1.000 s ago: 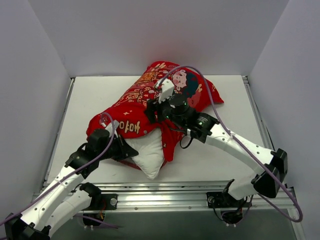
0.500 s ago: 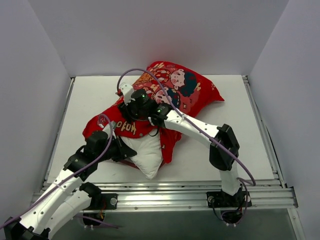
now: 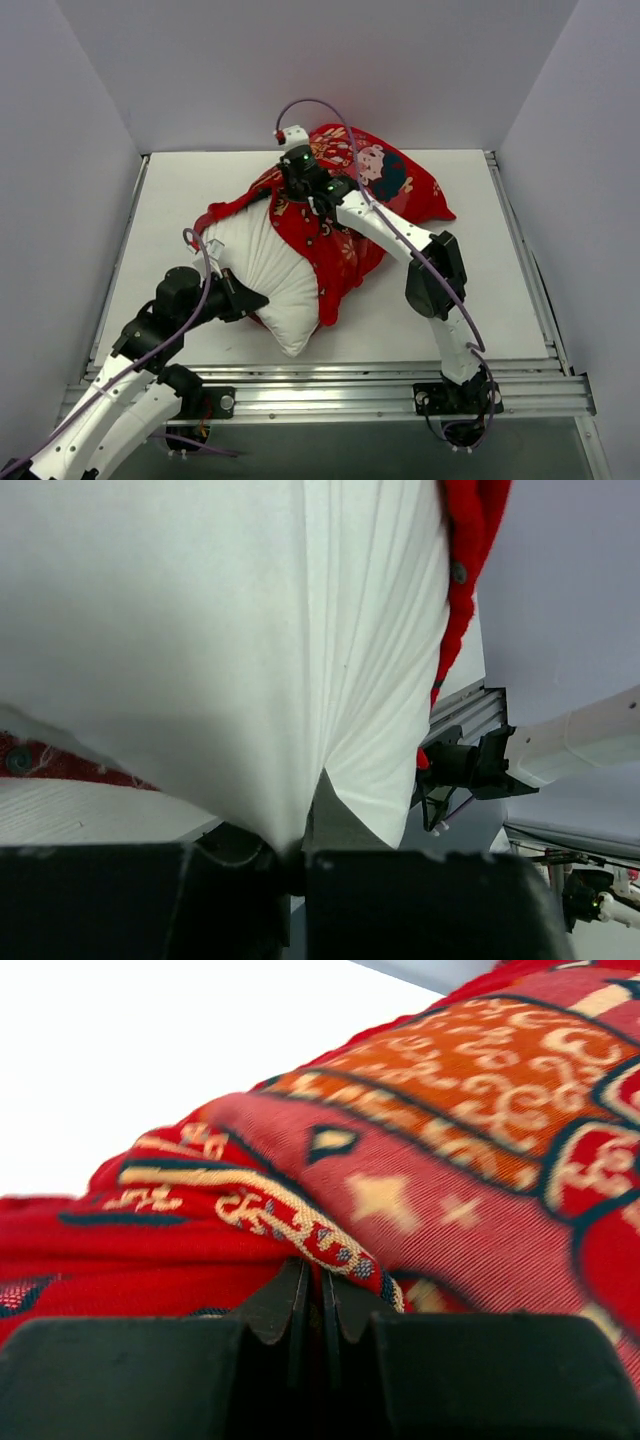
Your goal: Remove the pillowcase from the pillow
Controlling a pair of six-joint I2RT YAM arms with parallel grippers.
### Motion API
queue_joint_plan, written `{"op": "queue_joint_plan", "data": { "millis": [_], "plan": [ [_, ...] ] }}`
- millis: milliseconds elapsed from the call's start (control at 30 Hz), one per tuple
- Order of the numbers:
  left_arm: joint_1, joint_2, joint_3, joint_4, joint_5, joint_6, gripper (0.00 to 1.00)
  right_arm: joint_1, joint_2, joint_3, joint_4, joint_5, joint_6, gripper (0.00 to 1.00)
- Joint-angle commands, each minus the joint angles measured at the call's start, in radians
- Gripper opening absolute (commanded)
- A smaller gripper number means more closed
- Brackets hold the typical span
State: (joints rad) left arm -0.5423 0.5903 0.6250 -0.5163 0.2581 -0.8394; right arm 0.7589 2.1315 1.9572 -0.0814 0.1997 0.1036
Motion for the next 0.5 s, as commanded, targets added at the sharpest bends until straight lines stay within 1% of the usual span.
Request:
{"op": "queue_joint_plan", "data": {
  "millis": [0, 133, 200, 267, 300, 367, 400, 467],
  "plan": [
    [-0.010, -0.119, 0.094, -0.062, 0.136, 0.079, 0.02, -0.220, 0.021, 0.023, -0.110, 0.339, 0.071, 0.00],
    [-0.010, -0.211, 0.090, -0.080, 0.109, 0.088, 0.02, -0.311, 0.015, 0.034, -0.174, 0.379, 0.152, 0.00],
    [-0.010, -0.248, 0.073, -0.047, 0.093, 0.072, 0.02, -0.331, 0.010, 0.032, -0.190, 0.328, 0.157, 0.00],
    [-0.010, -0.251, 0.058, -0.004, 0.080, 0.062, 0.02, -0.326, -0.019, 0.019, -0.178, 0.172, 0.115, 0.00],
    [-0.008, -0.229, 0.053, 0.001, 0.069, 0.062, 0.02, -0.316, -0.037, 0.002, -0.138, 0.109, 0.098, 0.00],
    [-0.008, -0.189, 0.056, 0.021, 0.055, 0.077, 0.02, -0.268, -0.119, -0.076, -0.094, -0.030, 0.079, 0.00],
    [-0.008, -0.164, 0.059, 0.035, 0.046, 0.082, 0.02, -0.251, -0.148, -0.105, -0.069, -0.070, 0.073, 0.01],
    [-0.010, -0.092, 0.067, 0.099, 0.030, 0.080, 0.02, -0.195, -0.237, -0.181, -0.028, -0.117, 0.068, 0.14]
  ]
}}
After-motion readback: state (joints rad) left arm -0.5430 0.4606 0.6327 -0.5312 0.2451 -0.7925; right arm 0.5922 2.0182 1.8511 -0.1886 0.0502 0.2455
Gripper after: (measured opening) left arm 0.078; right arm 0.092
